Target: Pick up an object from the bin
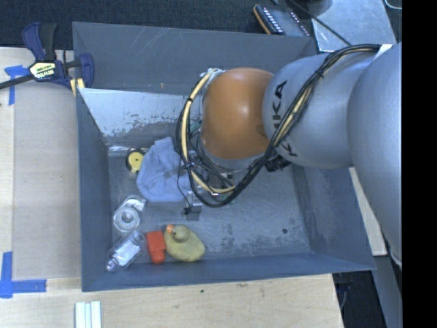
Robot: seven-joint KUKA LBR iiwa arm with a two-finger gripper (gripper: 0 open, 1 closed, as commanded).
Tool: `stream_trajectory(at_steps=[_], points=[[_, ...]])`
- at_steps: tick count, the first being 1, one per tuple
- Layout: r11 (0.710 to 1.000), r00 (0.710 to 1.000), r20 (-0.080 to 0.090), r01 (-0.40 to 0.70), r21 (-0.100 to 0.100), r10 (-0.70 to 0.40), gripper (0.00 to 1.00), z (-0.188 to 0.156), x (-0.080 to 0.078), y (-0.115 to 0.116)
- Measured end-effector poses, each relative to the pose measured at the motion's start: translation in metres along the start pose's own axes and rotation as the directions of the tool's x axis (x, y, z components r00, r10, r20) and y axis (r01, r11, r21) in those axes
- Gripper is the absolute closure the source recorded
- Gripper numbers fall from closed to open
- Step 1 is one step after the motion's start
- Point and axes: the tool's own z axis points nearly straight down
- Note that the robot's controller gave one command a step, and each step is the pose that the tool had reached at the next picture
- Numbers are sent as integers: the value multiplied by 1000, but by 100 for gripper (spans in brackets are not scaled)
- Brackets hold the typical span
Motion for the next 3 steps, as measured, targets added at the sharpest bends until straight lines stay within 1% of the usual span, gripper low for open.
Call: stream_trajectory(at_steps=[1, 2, 3], points=[[1000, 1000, 8, -3, -1, 3, 0, -5, -2, -1], [982, 982, 2, 187, 0, -187, 0, 59, 3, -35], [998, 998, 11, 69, -1, -69, 0, 60, 5, -24]])
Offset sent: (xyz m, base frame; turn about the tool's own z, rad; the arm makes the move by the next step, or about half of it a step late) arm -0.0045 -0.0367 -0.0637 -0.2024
